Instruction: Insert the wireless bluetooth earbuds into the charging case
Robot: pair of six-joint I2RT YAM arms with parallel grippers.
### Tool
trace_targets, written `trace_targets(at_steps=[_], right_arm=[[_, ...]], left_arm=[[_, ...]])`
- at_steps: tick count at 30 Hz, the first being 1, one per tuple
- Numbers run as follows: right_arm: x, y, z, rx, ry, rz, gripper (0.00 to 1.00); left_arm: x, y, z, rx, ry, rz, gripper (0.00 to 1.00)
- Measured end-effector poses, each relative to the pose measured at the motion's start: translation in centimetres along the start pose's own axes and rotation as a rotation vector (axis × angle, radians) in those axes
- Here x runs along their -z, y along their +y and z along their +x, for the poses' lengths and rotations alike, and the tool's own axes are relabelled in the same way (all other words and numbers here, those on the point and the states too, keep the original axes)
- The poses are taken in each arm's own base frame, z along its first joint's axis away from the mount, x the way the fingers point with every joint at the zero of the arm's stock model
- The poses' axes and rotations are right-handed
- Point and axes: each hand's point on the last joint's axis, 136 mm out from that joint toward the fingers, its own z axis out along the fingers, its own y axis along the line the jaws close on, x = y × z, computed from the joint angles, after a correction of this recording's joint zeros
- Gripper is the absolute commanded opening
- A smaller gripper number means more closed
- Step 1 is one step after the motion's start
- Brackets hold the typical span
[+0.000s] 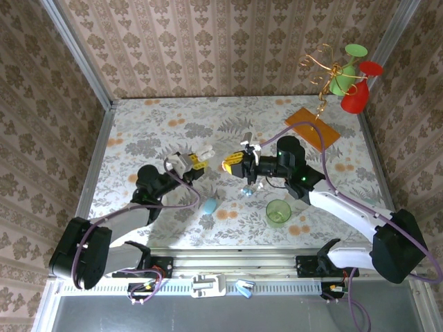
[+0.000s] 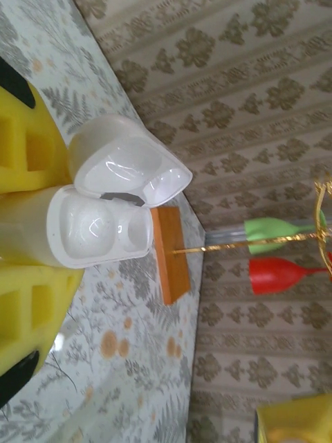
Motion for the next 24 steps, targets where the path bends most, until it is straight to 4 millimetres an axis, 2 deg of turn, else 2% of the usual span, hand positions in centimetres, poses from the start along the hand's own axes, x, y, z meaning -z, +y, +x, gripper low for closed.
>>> trace_targets(at_steps=[5,11,16,24], right_arm=[[-0.3,-0.6,-0.5,-0.018,-0.026,0.019,0.1],[-1.0,-2.5,-0.5,-0.049,-0.035,0.092,0.09],[-1.2,-3.6,-1.1,-0.045,-0.057,0.142,0.09],[-1.6,-4.5,-0.5,-0.056,-0.045,0.173,0.08]], left_arm=[[-0.6,-1.3,-0.6,0.033,-0.046,0.06,0.0],[-1.1,-3.0,-1.1,0.058,-0.072,0.127,0.0],[-1.1,-3.3,-1.4,0.065,-0.081,0.137,0.0],[-1.2,-3.3,-1.4,0.072,-0.081,0.136,0.0]])
